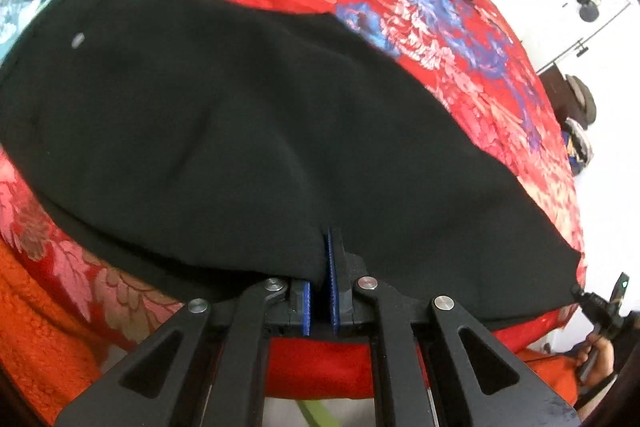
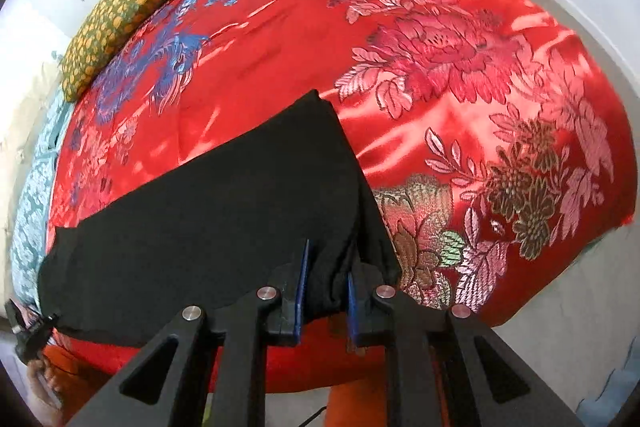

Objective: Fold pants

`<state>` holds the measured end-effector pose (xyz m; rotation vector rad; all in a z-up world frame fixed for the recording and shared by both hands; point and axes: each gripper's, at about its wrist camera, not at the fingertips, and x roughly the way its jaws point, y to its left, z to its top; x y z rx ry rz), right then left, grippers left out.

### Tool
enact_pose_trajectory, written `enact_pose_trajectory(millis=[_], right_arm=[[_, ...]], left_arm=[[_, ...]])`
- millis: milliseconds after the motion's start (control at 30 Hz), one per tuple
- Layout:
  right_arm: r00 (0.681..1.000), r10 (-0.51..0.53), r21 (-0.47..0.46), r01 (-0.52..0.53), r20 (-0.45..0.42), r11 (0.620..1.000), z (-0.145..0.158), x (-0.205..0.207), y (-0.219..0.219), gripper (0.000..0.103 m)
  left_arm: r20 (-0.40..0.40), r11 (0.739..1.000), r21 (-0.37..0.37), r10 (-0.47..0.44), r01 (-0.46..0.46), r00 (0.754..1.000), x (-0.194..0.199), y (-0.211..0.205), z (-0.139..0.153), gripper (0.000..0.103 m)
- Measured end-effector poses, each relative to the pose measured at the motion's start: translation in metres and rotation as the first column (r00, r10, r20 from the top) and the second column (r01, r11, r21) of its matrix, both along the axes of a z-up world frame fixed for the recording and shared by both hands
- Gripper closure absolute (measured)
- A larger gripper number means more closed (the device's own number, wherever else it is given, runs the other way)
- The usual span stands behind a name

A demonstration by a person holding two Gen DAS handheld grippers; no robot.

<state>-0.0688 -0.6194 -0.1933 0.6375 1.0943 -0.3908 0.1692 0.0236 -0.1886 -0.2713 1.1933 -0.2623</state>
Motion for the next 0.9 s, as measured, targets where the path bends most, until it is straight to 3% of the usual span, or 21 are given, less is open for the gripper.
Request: enact_pose_trajectory(millis=[100,200,333,467,600,833,900], right_arm=[[1.0,-0.003,-0.005,0.003,0.003,1.0,0.001,-0.006,0.001,0.087],[1.0,-0.007,-0.008,0.007,-0.026,1.0,-0.007,-0.006,0.001,0.087],[0.999,0.013,-0.045,-0.015,-0.053,0.999,-0.01,0.001,0.006,0.087],[0.998,0.012,-0.04,-0.014,-0.06,0.999,-0.012,0.001,0.006,0.087],[0.997,0.015,-0.059,-0.02,-0.07,0.998,-0.011,0.001,0.009,0.087],[0.996,0.023,-0.066,-0.029,-0.083,0.997,-0.013,0.003,0.012,0.087],[0.996,0.023,-0.065,-0.028,-0.087,0.997,-0.014,0.005,0.012,0.086]], left_arm=[[0.021,1.0,0.024,-0.021,0.021,1.0,-0.005,-0.001,0.006,0.097],[-0.013,0.996,0.074,-0.039,0.04,0.999,-0.009,-0.003,-0.005,0.097],[0.005,0.998,0.053,-0.025,0.025,1.0,-0.012,0.004,0.0,0.097],[-0.025,0.992,0.106,-0.072,0.074,0.997,-0.009,-0.001,-0.012,0.097],[-0.003,0.988,0.128,-0.082,0.082,0.997,-0.015,-0.001,-0.006,0.098],[-0.029,0.985,0.149,-0.078,0.082,0.997,-0.017,-0.003,-0.011,0.098],[-0.039,0.977,0.185,-0.095,0.101,0.995,-0.016,-0.009,-0.015,0.095]])
